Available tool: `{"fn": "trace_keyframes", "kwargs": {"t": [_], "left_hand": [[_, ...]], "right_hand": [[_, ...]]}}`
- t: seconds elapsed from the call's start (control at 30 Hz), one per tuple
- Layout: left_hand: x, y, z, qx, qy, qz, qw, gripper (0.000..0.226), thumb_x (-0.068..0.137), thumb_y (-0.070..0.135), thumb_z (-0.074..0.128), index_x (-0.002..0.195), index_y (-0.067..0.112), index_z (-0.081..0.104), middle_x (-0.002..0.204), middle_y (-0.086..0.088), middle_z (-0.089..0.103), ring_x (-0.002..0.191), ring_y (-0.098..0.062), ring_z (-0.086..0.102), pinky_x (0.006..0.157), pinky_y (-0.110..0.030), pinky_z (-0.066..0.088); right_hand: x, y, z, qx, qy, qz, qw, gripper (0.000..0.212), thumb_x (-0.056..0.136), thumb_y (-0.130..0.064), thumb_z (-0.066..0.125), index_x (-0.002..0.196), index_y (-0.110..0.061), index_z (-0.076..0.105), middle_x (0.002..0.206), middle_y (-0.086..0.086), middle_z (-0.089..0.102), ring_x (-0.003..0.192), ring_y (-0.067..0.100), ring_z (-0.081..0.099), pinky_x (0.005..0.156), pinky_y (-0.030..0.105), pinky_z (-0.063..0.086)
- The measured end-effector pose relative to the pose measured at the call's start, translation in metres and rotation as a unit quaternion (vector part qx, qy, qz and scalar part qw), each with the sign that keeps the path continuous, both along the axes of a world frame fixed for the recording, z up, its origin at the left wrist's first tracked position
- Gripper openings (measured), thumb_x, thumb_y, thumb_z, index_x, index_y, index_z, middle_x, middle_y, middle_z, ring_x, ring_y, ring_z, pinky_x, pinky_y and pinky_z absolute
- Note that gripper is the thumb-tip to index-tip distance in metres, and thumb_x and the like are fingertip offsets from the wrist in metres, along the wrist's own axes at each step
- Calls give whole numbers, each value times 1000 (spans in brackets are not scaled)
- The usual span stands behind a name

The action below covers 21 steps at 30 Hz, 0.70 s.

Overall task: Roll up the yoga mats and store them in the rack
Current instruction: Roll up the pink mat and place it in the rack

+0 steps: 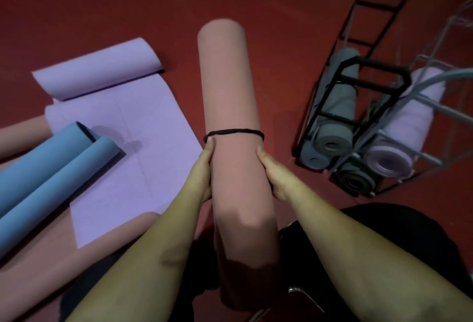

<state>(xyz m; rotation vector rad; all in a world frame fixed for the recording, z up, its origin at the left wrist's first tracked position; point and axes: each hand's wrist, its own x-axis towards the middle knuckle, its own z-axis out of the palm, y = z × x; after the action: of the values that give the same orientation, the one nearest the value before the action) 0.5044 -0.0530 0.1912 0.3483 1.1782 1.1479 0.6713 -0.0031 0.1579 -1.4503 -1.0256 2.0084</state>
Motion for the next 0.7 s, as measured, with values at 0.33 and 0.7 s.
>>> {"fn": "trace_keyframes", "kwargs": {"t": [0.33,0.7], "left_hand": [[59,-10,11,-54,204,-169,963,91,73,81,60,134,18,37,121,-6,61,102,-23,67,89,-45,56],[112,-15,2,-58,224,-266,936,84,77,52,78,134,10,33,123,-9,59,94,-20,66,66,-33,54]], "right_hand": [[55,-54,16,24,-65,-218,973,99,63,-69,77,142,-19,43,127,1,62,105,20,66,90,40,56],[108,-91,-1,-97,64,-219,969,87,61,-69,79,127,-14,63,116,14,71,107,30,69,101,48,49]]}}
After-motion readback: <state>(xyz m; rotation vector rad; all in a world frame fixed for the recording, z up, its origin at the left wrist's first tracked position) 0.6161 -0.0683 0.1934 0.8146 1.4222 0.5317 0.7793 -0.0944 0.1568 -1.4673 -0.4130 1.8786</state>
